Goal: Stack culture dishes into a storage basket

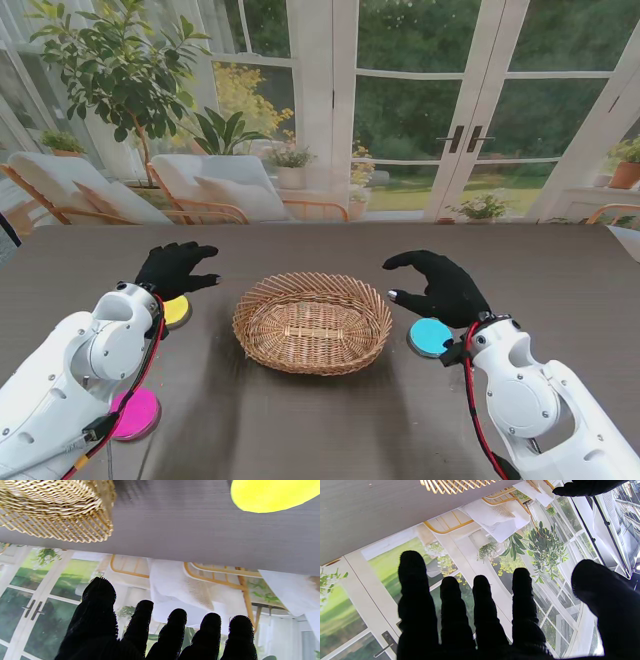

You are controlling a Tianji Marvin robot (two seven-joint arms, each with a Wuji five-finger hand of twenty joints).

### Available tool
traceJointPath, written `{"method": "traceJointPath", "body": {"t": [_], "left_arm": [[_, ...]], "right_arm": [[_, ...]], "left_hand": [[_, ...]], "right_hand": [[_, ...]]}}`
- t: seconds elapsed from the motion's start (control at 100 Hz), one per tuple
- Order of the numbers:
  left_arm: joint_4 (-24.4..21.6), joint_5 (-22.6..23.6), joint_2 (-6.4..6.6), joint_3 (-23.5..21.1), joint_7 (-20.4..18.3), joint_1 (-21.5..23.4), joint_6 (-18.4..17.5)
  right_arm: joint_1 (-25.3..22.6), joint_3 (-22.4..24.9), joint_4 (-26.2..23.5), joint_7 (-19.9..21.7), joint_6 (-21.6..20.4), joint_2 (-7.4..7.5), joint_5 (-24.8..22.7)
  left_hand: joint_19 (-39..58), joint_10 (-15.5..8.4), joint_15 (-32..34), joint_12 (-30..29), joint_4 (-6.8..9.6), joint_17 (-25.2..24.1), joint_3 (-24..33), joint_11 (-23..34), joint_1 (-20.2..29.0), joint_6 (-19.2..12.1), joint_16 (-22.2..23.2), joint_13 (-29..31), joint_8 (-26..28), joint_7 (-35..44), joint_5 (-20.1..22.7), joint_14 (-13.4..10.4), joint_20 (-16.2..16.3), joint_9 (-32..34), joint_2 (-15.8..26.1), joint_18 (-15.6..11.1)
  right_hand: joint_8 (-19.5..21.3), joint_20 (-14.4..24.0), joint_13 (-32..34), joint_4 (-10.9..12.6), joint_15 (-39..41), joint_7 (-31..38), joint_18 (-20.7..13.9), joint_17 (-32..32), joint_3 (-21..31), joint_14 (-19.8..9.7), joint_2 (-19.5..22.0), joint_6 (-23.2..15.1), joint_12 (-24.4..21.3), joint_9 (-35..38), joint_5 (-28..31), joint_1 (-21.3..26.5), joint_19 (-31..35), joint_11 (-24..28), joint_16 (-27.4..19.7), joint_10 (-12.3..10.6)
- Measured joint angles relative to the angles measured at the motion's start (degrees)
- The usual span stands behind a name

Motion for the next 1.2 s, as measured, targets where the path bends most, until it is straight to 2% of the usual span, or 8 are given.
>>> {"method": "traceJointPath", "body": {"t": [0.21, 0.33, 0.36, 0.58, 0.63, 0.81, 0.96, 1.2], "left_arm": [[2.5, 2.0, 0.45, -0.5, -1.0, -0.4, 2.2], [3.8, 4.1, 0.94, -0.2, -3.0, -0.9, 3.9], [4.0, 4.5, 1.06, -0.1, -3.3, -1.0, 4.1], [6.4, 6.5, 1.76, 1.3, -5.8, -2.1, 6.0], [7.1, 6.6, 1.82, 1.6, -6.0, -2.4, 6.2], [9.6, 6.6, 2.12, 3.0, -6.8, -3.8, 7.3], [11.5, 5.5, 2.24, 3.8, -7.7, -4.9, 7.3], [14.2, 5.4, 2.62, 6.3, -9.1, -7.0, 7.9]], "right_arm": [[0.3, -0.5, 0.6, 0.1, 0.0, 0.05, -0.1], [0.6, -0.8, 1.0, 0.2, 0.0, 0.06, -0.1], [0.7, -0.9, 1.1, 0.3, 0.0, 0.07, -0.1], [1.1, -1.4, 1.6, 0.6, 0.1, 0.13, 0.0], [1.2, -1.5, 1.6, 0.7, 0.1, 0.13, 0.0], [1.2, -1.7, 1.7, 0.9, 0.2, 0.17, 0.0], [1.3, -1.9, 1.8, 1.2, 0.2, 0.20, 0.0], [1.2, -2.0, 1.8, 1.4, 0.3, 0.24, 0.0]], "left_hand": [[-0.6, -0.7, -0.8, -0.2, 0.00, -0.7, -0.1, -1.0, -1.4, -1.0, -0.7, -2.3, -0.6, -1.9, -5.3, -0.7, -0.6, -5.5, 0.0, 0.0], [-0.6, -0.9, -0.6, -0.4, -0.01, -0.4, 0.1, -1.5, -2.5, -1.5, -0.7, -2.4, -0.6, -2.3, -7.3, -0.7, -0.6, -6.9, -2.3, 0.0], [-0.5, -0.9, -0.6, -0.2, -0.01, 0.0, 0.0, -0.9, -3.0, -1.9, -0.7, -2.4, -0.6, -2.4, -7.9, -0.7, -0.5, -6.9, -2.7, 0.0], [2.0, -1.2, 1.7, -0.2, -0.01, 2.0, 0.4, -1.0, -3.1, -2.1, 2.2, -1.9, -0.6, -2.4, -9.4, -0.7, 4.0, -8.3, -2.9, 0.0], [4.5, -1.2, 2.9, -0.2, -0.01, 2.4, 0.7, -1.0, -3.7, -2.6, 3.6, -0.7, -0.6, -2.5, -10.1, -0.8, 6.1, -8.7, -4.5, 0.0], [14.2, -1.1, 5.3, -0.2, -0.01, 2.0, 1.5, -1.0, -5.7, -2.7, 8.2, 0.7, -0.6, -2.5, -10.7, -0.8, 11.3, -8.7, -4.7, 0.0], [19.2, -1.0, 5.4, -0.2, -0.01, 0.4, 1.5, -1.0, -6.1, -2.7, 9.5, 0.7, -0.6, -2.8, -10.8, -0.8, 11.5, -8.7, -4.7, 0.0], [19.9, -1.0, 5.4, -0.2, -0.01, 0.0, 1.5, -1.5, -6.5, -3.4, 9.5, 0.7, -0.5, -3.3, -12.2, -0.8, 11.2, -10.6, -4.8, 0.0]], "right_hand": [[0.0, 0.1, 0.0, 0.0, 0.0, 0.0, 0.0, 0.0, 0.0, 0.0, 0.0, 0.0, 0.0, 0.0, 0.0, 0.0, -0.3, 0.0, 0.0, 0.0], [0.0, 0.3, 0.0, 0.0, 0.0, 0.0, 0.0, 0.0, 0.0, 0.0, 0.0, 0.0, 0.0, 0.0, 0.0, 0.0, -0.3, 0.0, 0.0, 0.0], [0.0, 1.3, 0.0, 0.0, 0.0, 0.0, 0.0, 0.0, 0.0, 0.0, 0.0, 0.0, 0.0, 0.0, 0.0, 0.0, -0.3, 0.0, 0.0, 0.0], [0.0, 1.3, 0.0, 0.0, 0.0, 0.0, 0.0, 0.0, 0.0, 0.0, 0.0, 0.0, 0.0, 0.0, 0.0, 0.0, -0.3, 0.0, 0.0, 0.0], [0.0, 1.3, 0.0, 0.0, 0.0, 0.0, 0.0, 0.0, 0.0, 0.0, 0.0, 0.0, 0.0, 0.0, 0.0, 0.0, -0.3, 0.0, 0.0, 0.0], [0.0, 1.3, 0.0, 0.0, 0.0, 0.0, 0.0, 0.0, 0.0, 0.0, 0.0, 0.0, 0.0, 0.0, 0.0, 0.0, -0.3, 0.0, 0.0, 0.0], [0.0, 1.3, 0.0, 0.0, 0.0, 0.0, 0.0, 0.0, 0.0, 0.0, 0.0, 0.0, 0.0, 0.0, 0.0, 0.0, -0.3, 0.0, 0.0, 0.0], [0.0, 1.3, 0.0, 0.0, 0.0, 0.0, 0.0, 0.0, 0.0, 0.0, 0.0, 0.0, 0.0, 0.0, 0.0, 0.0, -0.3, 0.0, 0.0, 0.0]]}}
